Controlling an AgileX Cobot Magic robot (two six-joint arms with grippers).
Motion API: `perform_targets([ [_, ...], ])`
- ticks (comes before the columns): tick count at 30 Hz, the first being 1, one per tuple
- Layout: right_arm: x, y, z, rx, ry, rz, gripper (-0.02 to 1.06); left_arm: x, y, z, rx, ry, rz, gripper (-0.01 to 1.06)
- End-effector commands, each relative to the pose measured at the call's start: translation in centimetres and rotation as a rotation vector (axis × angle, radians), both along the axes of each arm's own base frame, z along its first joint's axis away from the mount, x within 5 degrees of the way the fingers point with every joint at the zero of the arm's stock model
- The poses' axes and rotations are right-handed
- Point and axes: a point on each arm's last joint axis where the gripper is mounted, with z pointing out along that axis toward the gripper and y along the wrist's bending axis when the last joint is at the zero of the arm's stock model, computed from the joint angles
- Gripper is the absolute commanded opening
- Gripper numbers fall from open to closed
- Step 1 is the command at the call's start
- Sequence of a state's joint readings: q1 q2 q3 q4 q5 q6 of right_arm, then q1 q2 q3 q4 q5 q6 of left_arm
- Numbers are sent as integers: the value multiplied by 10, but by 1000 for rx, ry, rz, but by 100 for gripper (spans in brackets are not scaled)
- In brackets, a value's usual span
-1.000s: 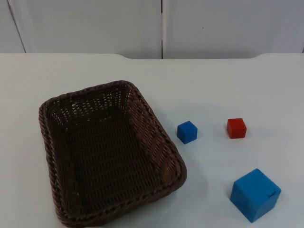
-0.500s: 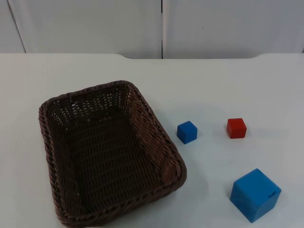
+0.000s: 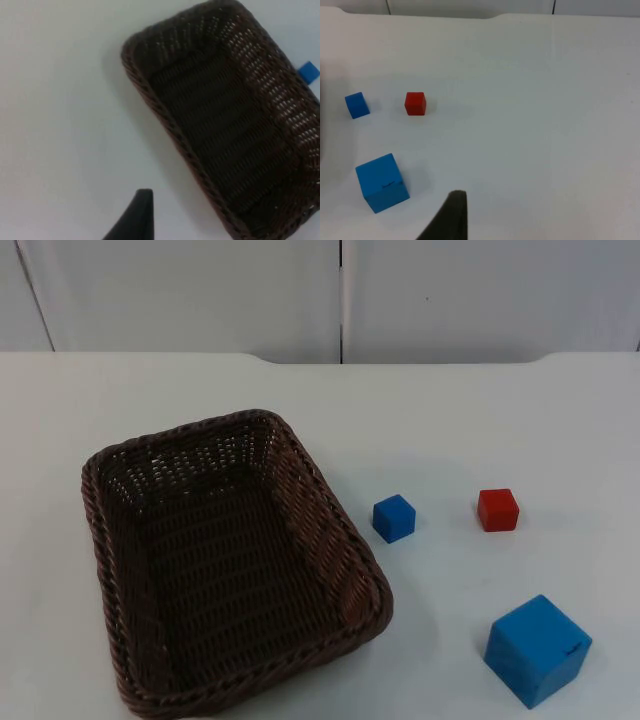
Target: Pick up the basket with the left hand and place the largest block into the basket with the right hand.
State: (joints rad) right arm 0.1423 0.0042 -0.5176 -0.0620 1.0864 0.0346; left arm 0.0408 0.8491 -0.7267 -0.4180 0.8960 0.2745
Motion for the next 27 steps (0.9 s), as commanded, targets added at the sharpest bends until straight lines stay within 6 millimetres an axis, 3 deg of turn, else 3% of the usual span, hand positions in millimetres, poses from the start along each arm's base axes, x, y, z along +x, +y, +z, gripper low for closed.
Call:
perform_targets([
  [1,0,-1,0,-11,-11,-4,105,11,-5,-2,-47,0,-33,100],
  [7,0,-1,0,-11,-11,-4,105,30,-6,-15,-72,47,-41,100],
  [27,0,-1,0,-11,-11,-4,105,65,-9,-48,-108,157,-38,100],
])
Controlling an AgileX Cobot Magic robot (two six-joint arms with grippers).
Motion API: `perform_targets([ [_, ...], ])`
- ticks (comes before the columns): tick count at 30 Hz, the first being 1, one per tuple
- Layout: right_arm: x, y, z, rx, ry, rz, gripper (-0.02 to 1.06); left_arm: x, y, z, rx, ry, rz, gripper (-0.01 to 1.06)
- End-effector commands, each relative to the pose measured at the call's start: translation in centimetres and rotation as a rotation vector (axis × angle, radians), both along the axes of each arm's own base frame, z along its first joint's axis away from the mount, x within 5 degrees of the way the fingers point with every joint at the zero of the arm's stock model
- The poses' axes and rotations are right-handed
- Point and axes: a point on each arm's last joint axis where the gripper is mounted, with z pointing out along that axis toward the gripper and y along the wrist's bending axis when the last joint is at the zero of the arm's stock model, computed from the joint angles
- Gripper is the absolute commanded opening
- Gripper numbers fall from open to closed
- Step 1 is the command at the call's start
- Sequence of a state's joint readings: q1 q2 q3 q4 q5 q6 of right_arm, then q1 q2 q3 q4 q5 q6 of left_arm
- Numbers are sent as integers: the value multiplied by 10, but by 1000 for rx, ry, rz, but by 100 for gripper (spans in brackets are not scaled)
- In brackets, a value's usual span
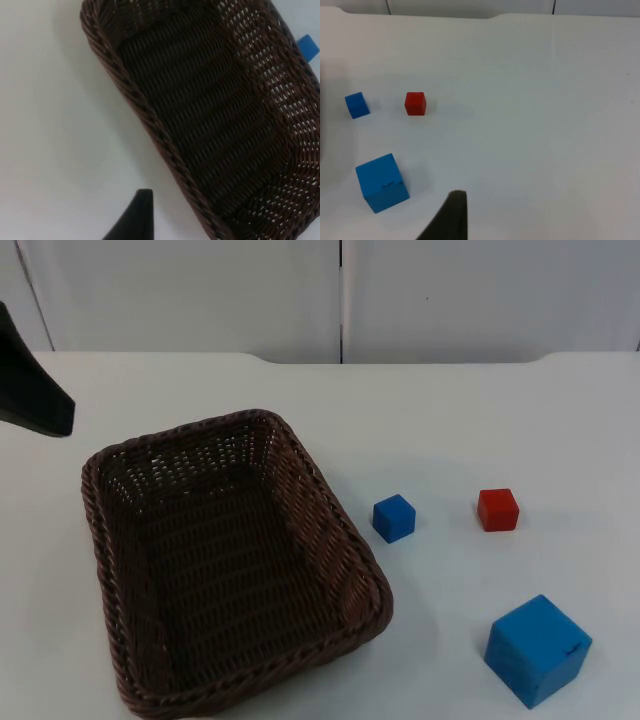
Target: Pick up the basket with the left hand and place the largest block into the basket with the right hand.
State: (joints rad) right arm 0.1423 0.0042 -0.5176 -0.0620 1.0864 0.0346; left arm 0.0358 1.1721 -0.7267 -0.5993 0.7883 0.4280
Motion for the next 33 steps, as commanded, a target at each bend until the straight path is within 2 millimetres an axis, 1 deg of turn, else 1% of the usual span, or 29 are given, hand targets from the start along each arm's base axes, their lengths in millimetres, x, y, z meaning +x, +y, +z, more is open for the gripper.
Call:
perform_targets([
  [1,0,-1,0,-11,-11,-4,105,5,-3,-2,-14,-5,-1,100],
  [4,0,-1,0,-11,-11,-4,105,14,-12,-14,-5,26,-29,100],
  [5,0,-1,0,-11,-11,-4,105,14,-12,-14,-5,26,-29,100],
  [7,0,-1,0,-11,-11,-4,105,20,-17,-24,1,49,-39,100],
  [8,0,-1,0,-11,-11,-4,105,20,-17,-24,1,49,-39,100],
  [10,0,-1,0,-11,-11,-4,105,28,-19,-36,5,78,-29,100],
  [21,0,-1,0,-11,-11,-4,105,49,-15,-67,7,142,84,100],
  [22,0,-1,0,-11,-11,-4,105,49,-15,-67,7,142,84,100],
  [30,0,-1,0,-22,-12,2,105,58,-16,-92,-17,217,143,100],
  [33,0,-1,0,-22,-12,2,105,60,-17,-97,-33,228,158,100],
])
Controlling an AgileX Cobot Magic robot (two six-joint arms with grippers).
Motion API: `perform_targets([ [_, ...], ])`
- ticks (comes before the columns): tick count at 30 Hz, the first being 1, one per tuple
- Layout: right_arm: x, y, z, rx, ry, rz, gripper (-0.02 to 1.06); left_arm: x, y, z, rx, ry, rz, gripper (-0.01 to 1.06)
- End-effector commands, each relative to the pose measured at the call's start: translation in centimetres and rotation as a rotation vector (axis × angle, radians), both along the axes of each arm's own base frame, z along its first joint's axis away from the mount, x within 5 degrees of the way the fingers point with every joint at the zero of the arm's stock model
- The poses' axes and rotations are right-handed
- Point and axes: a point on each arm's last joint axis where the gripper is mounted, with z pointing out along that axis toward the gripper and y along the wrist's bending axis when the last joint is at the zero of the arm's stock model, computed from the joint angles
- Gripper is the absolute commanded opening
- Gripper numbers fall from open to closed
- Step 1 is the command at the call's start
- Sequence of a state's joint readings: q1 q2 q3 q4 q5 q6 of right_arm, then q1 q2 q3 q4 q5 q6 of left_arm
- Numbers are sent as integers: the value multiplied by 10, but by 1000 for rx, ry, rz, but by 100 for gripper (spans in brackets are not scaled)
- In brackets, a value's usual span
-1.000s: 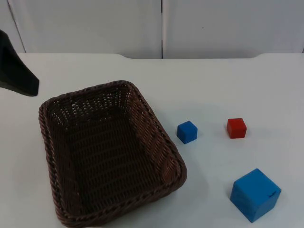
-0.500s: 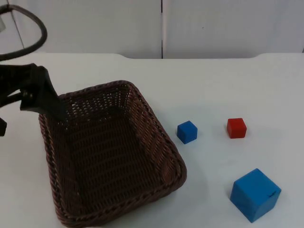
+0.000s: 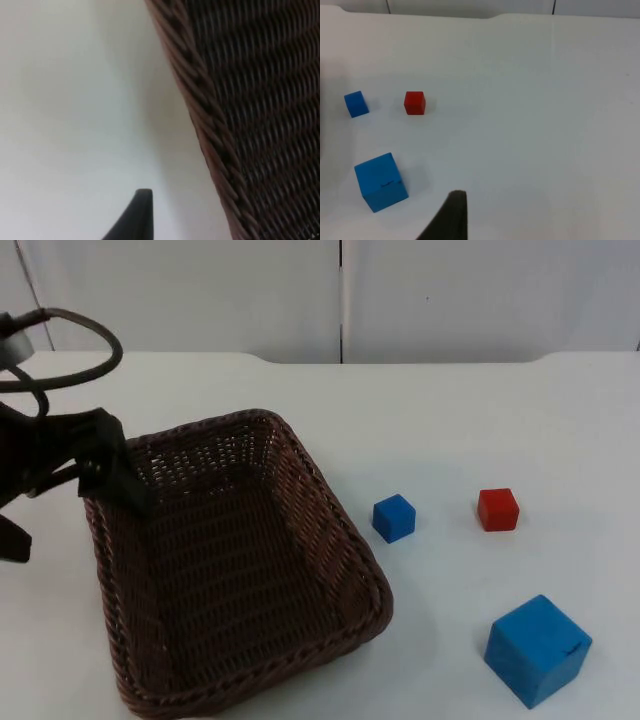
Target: Pick up the basket with the left hand and place the largest block into the basket with the right hand.
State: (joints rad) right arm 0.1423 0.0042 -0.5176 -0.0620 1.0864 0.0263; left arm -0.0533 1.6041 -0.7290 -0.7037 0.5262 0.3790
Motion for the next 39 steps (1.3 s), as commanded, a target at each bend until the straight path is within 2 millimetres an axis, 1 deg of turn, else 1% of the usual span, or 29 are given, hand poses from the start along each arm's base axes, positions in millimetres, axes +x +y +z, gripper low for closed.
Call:
perform_targets([
  [1,0,-1,0,-14,-12,-2,105,3,-2,-2,-19,-2,26,100],
  [3,0,-1,0,-14,-12,-2,105,4,-2,-6,-22,9,33,100],
  [7,0,-1,0,-14,-12,-2,105,10,-1,-21,-15,30,79,100],
  [8,0,-1,0,-14,-12,-2,105,10,-1,-21,-15,30,79,100],
  [11,0,-1,0,-16,-12,-1,105,13,0,-33,-20,57,120,100],
  [12,0,-1,0,-16,-12,-1,105,13,0,-33,-20,57,120,100],
  [15,0,-1,0,-16,-12,-1,105,15,1,-46,-9,84,142,100],
  [26,0,-1,0,-16,-12,-1,105,18,4,-64,22,106,165,100],
  [31,0,-1,0,-16,-12,-1,105,18,3,-75,24,128,157,100],
  [37,0,-1,0,-16,-12,-1,105,19,5,-77,36,115,160,100],
  [39,0,-1,0,-16,-12,-1,105,20,5,-79,38,116,163,99],
])
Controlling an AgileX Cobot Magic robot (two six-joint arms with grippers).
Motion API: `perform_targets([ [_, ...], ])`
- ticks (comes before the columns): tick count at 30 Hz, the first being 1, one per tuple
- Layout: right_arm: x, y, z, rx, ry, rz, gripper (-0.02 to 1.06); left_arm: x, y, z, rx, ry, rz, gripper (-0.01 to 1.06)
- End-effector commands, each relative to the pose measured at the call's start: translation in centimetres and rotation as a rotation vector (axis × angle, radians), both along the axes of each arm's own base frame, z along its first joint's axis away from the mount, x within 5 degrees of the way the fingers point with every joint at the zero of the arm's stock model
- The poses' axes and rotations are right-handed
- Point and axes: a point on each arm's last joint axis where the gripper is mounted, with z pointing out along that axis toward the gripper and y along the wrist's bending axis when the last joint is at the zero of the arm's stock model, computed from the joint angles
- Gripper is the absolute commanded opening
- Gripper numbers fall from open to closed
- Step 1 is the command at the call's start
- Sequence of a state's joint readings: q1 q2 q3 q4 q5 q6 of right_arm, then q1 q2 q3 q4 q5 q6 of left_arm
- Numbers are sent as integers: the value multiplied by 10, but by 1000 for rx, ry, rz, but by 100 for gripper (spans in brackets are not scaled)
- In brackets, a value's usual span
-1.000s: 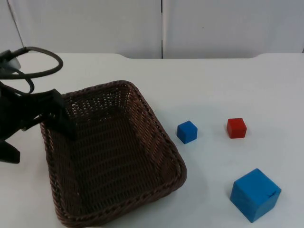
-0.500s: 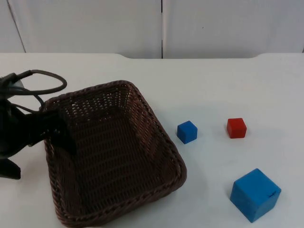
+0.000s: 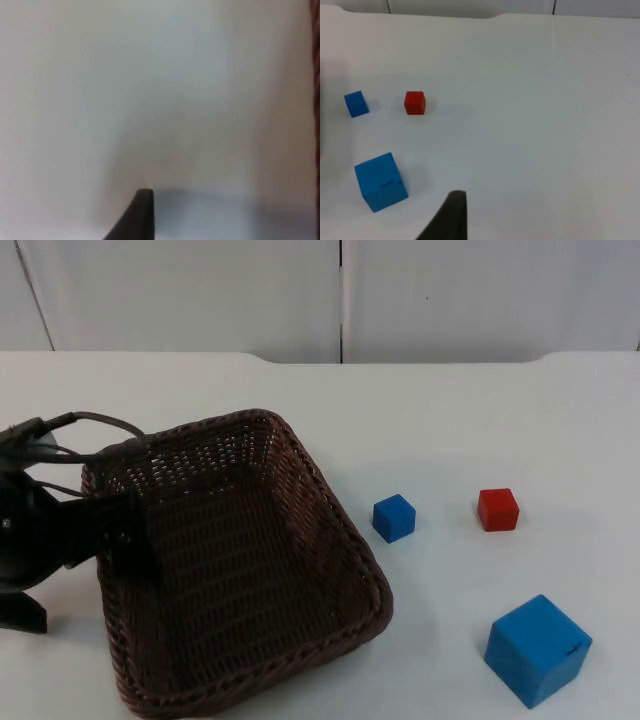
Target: Pick up the basket with the left hand and place the largest block into the basket with the right hand.
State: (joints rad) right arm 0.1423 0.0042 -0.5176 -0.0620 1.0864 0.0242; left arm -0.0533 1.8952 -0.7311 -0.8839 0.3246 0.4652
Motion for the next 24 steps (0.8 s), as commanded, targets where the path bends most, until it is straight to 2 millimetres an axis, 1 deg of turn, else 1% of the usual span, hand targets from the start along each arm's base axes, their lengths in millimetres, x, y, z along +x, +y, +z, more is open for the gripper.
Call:
perform_targets([
  [1,0,-1,0,-14,-12,-2,105,1,-1,-1,-1,-6,13,96],
  [3,0,-1,0,-14,-12,-2,105,1,-1,-1,0,-4,13,90],
  [4,0,-1,0,-14,-12,-2,105,1,-1,-1,0,-4,13,90],
  [5,0,-1,0,-14,-12,-2,105,1,-1,-1,0,-5,13,86],
  [6,0,-1,0,-14,-12,-2,105,1,-1,-1,0,-5,13,79],
  [7,0,-1,0,-14,-12,-2,105,1,-1,-1,0,-5,13,74],
  [8,0,-1,0,-14,-12,-2,105,1,-1,-1,0,-5,13,74],
  [12,0,-1,0,-14,-12,-2,105,0,-2,-1,-12,4,14,56],
  [13,0,-1,0,-14,-12,-2,105,0,-2,-1,-12,4,14,56],
  [17,0,-1,0,-14,-12,-2,105,0,-3,-1,-37,12,45,31],
  [18,0,-1,0,-14,-12,-2,105,0,-3,-1,-37,12,45,31],
  [19,0,-1,0,-14,-12,-2,105,1,-4,-1,-46,14,56,20],
  [22,0,-1,0,-14,-12,-2,105,0,-5,0,-54,19,59,0],
  [24,0,-1,0,-14,-12,-2,105,0,-5,0,-60,22,64,0],
])
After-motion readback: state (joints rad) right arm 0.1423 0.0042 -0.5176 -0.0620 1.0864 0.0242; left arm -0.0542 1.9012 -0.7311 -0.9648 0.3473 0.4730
